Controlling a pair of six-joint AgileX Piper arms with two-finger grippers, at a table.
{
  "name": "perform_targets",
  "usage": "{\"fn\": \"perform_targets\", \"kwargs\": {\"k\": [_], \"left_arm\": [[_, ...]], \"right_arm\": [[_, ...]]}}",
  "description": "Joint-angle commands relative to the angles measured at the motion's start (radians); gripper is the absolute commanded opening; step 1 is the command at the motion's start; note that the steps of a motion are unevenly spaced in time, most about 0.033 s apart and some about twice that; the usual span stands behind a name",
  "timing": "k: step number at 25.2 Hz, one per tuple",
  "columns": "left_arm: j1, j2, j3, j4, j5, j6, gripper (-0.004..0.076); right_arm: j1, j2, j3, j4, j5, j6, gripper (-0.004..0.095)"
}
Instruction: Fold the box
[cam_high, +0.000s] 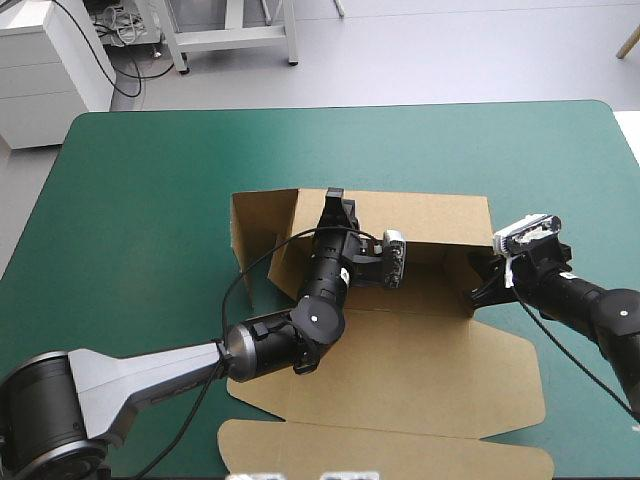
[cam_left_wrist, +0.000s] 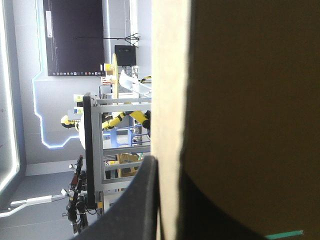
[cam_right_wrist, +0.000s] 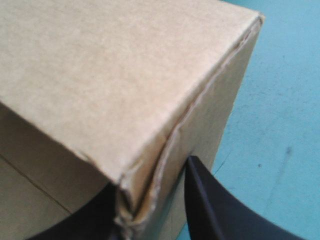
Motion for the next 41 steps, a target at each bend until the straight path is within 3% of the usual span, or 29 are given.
{"fn": "perform_targets", "kwargs": {"k": [1,6,16,18,22,23,24,30,34,37,41], "left_arm": [[-0.013,-0.037,-0.017,-0.012,-0.029,-0.014,-0.0008],[-0.013,-0.037,-0.017,-0.015,-0.035,-0.014,-0.0008],[-0.011,-0.037,-0.017,-0.011,-0.062,-0.014,0.0006],[-0.009,-0.037,-0.017,-0.01,-0.082,-0.014,0.0101],[-0.009,-0.037,-0.017,-0.003,-0.084,-0.014,0.0458],[-0.009,-0.037,-0.017,0.005,-0.086,-0.016,0.0522],[-0.009,-0.037,-0.017,0.029,-0.088,-0.037,0.053],[-0.046,-0.042,-0.02,0.046,-0.076,-0.149,0.0517],[-0.128,-0.07,-0.026,0.046,-0.055,-0.149,0.0449],[-0.213,-0.099,-0.026,0.046,0.038,-0.146,0.0388],[-0.321,-0.159,-0.026,0.046,0.214,-0.142,0.0256]], "right_arm": [[0.054,0.0,-0.024,0.063,-0.036,-0.026,0.0161],[0.115,0.043,-0.026,0.063,-0.049,-0.024,-0.0003],[0.141,0.057,-0.028,0.048,-0.079,0.069,-0.0008],[0.141,0.057,-0.028,0.039,-0.079,0.075,-0.0008],[0.141,0.057,-0.028,0.013,-0.083,0.113,-0.0003],[0.141,0.057,-0.03,-0.022,-0.083,0.139,-0.0001],[0.141,0.057,-0.034,-0.059,-0.083,0.176,0.0],[0.141,0.057,-0.099,-0.254,-0.091,0.383,0.0],[0.141,0.081,-0.166,-0.477,-0.055,0.621,0.0],[0.141,0.109,-0.211,-0.58,0.001,0.732,0.0],[0.141,0.127,-0.29,-0.617,0.069,0.809,0.0]]}}
